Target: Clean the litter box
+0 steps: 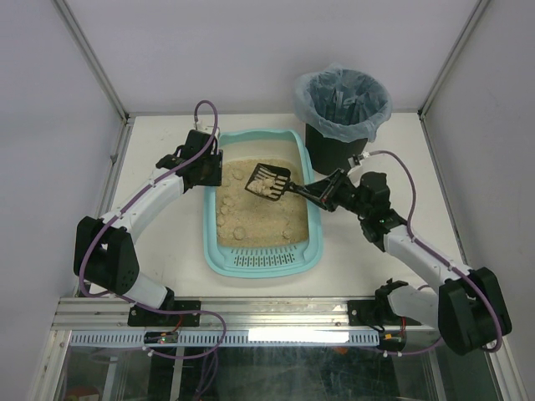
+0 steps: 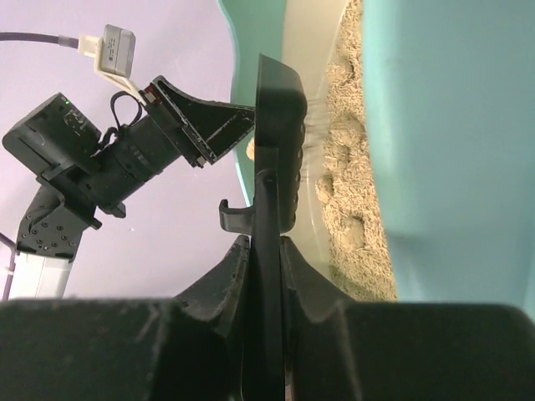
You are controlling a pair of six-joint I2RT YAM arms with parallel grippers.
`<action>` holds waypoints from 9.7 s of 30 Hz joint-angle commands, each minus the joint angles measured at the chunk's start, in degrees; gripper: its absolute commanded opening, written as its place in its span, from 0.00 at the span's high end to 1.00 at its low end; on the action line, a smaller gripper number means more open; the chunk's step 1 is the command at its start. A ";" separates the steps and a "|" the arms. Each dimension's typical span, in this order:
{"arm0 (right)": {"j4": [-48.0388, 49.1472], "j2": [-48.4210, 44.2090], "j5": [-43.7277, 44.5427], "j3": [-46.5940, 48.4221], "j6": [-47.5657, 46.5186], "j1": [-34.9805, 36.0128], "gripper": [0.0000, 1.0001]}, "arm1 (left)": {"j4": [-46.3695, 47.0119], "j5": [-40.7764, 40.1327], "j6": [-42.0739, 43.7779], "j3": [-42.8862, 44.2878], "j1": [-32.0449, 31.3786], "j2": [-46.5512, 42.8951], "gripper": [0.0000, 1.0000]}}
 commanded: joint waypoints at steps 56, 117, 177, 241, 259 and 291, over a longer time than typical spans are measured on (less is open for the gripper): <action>6.26 -3.71 -0.64 -2.22 -2.25 -2.69 1.00 | 0.75 3.84 -0.09 0.59 -0.76 0.96 0.63; -28.48 -0.57 4.47 41.25 -14.50 -17.61 1.00 | 0.70 3.81 -0.24 0.68 -0.80 1.54 0.59; -32.87 4.02 26.59 58.92 -64.61 -7.74 1.00 | 0.70 4.08 0.00 0.66 -0.77 0.93 0.59; -26.28 40.55 17.70 36.58 -21.32 22.75 1.00 | 0.68 4.29 -0.07 0.58 -0.77 0.47 0.60; -5.14 21.80 20.92 19.91 -20.43 22.37 1.00 | 0.70 4.30 -0.08 0.48 -0.75 0.31 0.60; -43.99 22.08 29.81 38.92 -30.22 18.64 1.00 | 0.70 4.24 -0.08 0.53 -0.75 0.29 0.60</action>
